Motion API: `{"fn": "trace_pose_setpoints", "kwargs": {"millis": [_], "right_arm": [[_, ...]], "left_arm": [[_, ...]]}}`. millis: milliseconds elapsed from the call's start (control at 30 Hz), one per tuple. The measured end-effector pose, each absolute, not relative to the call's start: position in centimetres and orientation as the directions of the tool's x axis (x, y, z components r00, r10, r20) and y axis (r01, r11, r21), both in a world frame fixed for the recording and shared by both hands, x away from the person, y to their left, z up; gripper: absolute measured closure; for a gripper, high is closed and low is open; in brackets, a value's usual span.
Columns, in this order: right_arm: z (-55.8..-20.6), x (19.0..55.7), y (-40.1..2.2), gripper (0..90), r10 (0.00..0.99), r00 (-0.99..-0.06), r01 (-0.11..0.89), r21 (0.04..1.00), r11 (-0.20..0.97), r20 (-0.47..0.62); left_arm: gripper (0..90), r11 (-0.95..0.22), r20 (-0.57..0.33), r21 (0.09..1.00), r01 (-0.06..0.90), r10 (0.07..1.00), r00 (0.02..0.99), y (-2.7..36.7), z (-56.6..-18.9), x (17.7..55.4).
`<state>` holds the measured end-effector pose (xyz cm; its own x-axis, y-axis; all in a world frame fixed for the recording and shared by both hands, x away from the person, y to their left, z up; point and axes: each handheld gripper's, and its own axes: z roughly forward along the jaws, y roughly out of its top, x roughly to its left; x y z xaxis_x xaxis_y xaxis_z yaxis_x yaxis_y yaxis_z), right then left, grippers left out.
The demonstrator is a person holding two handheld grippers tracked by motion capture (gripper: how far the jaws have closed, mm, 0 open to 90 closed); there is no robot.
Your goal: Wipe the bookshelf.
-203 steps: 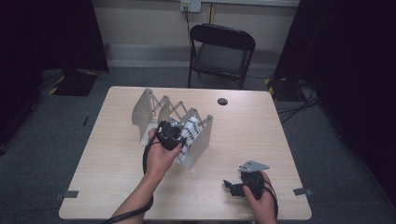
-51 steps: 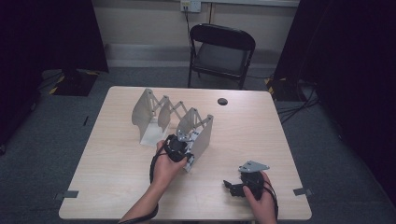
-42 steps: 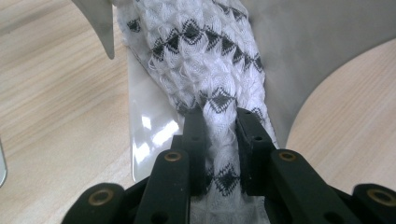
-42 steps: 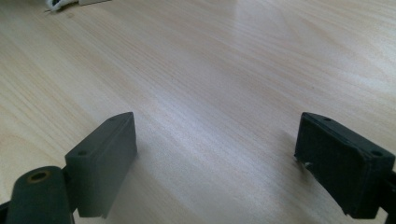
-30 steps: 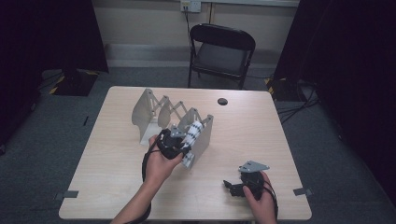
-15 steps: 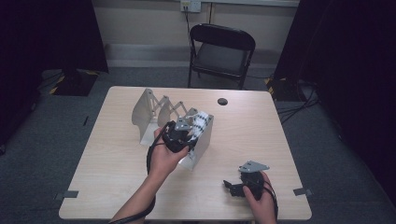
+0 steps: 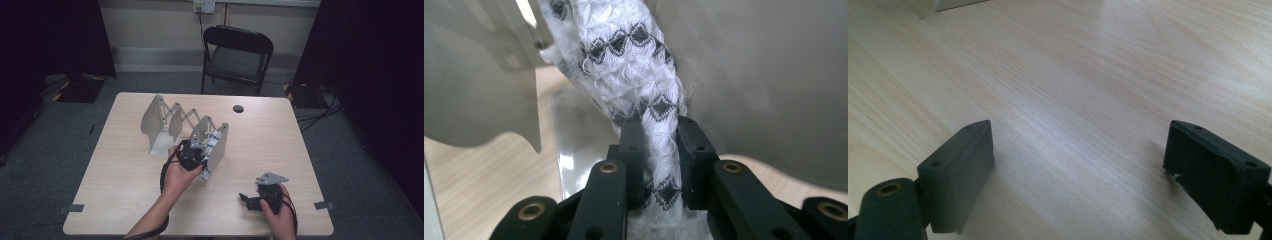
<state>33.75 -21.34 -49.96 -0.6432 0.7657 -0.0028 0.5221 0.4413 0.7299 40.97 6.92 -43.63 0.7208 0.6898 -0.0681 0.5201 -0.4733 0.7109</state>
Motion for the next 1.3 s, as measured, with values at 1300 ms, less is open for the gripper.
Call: {"fn": "trace_pose_setpoints", "kwargs": {"millis": [1300], "right_arm": [[-50.0,33.8,-21.4,12.0,0.764,-0.645,0.523,0.729,0.442,-0.001]], "left_arm": [[57.8,-0.389,-0.084,0.707,0.591,0.783,0.616,8.2,-47.3,40.6]]}}
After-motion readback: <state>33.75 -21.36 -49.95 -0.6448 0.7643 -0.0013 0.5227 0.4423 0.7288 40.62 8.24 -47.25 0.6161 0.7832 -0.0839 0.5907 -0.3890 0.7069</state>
